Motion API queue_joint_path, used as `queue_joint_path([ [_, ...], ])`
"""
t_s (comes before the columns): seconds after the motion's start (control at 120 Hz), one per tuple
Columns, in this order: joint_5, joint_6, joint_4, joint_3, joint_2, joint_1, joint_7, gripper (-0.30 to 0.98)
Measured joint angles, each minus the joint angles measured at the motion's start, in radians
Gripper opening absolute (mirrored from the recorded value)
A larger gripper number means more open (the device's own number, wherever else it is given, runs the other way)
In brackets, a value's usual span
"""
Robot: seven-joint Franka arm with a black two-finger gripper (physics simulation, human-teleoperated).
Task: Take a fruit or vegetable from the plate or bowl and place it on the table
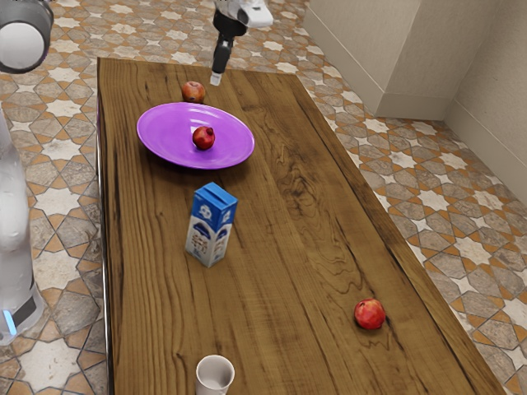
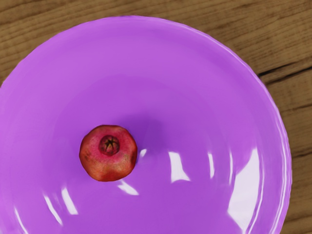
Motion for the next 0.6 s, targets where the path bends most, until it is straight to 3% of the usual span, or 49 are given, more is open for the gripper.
queue_joint_path([
  [0.108,0.005,0.067,0.044,-0.020,0.057,0.001,0.082,0.69],
  [0.25,-0.126,0.116,0.126,0.054,0.214,-0.057,0.183,0.68],
  [0.375,-0.185,0.161,0.068,0.069,0.234,0.001,0.259,0.69],
  [0.467,-0.192,0.192,0.010,0.075,0.212,0.014,0.306,0.69],
  [0.6,-0.136,0.220,-0.030,0.072,0.198,0.016,0.361,0.69],
])
